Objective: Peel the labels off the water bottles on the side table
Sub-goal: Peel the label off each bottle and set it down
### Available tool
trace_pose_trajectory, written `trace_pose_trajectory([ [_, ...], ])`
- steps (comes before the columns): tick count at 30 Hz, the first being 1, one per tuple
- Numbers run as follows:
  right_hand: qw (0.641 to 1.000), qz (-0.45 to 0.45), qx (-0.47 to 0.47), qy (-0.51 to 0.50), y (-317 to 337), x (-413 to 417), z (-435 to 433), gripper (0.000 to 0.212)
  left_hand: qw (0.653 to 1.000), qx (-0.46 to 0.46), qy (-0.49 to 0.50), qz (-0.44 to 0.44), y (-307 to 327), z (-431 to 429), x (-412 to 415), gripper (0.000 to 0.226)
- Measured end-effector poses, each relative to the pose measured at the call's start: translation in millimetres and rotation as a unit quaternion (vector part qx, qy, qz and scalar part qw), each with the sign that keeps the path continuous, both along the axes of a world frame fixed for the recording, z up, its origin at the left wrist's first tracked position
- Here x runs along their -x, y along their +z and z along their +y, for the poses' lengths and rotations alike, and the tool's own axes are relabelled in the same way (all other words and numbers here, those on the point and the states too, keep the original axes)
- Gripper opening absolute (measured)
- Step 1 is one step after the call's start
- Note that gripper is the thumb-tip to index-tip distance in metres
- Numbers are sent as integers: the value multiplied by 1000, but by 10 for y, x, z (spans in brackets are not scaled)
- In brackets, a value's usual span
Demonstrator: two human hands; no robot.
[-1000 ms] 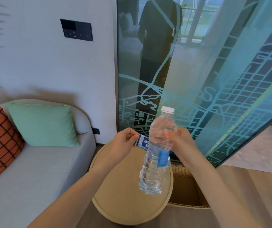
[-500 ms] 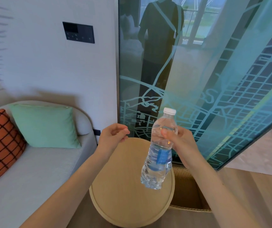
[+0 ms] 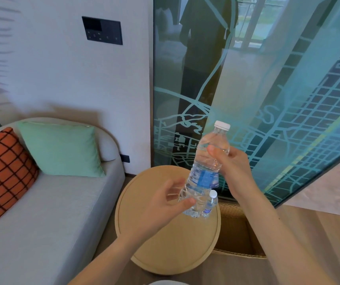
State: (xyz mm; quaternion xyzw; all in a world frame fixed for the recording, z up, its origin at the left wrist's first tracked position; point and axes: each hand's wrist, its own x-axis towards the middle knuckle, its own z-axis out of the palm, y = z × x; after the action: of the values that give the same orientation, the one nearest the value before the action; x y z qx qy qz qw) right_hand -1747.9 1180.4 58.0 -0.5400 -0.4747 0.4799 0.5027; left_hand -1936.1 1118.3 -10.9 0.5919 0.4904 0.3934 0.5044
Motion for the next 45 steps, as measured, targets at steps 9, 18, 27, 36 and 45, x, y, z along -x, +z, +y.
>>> trace_pose_trajectory([
  [9,1000,10,-25,11,-61,37,-27,16,999,18,-37,-8,32,29,-163,47],
  [18,991,-74,-19,111,-5,-30,19,44,1000,24,-13,2,34,22,-107,36],
  [27,977,-139,-27,158,-244,-132,-112,53,999,20,25,-13,-28,33,8,36],
  [36,970,-192,-80,128,-272,-117,-180,7,998,8,55,-30,-96,50,43,36],
  [45,955,-240,-134,116,-272,-10,-240,13,996,28,76,-42,-113,78,76,34],
])
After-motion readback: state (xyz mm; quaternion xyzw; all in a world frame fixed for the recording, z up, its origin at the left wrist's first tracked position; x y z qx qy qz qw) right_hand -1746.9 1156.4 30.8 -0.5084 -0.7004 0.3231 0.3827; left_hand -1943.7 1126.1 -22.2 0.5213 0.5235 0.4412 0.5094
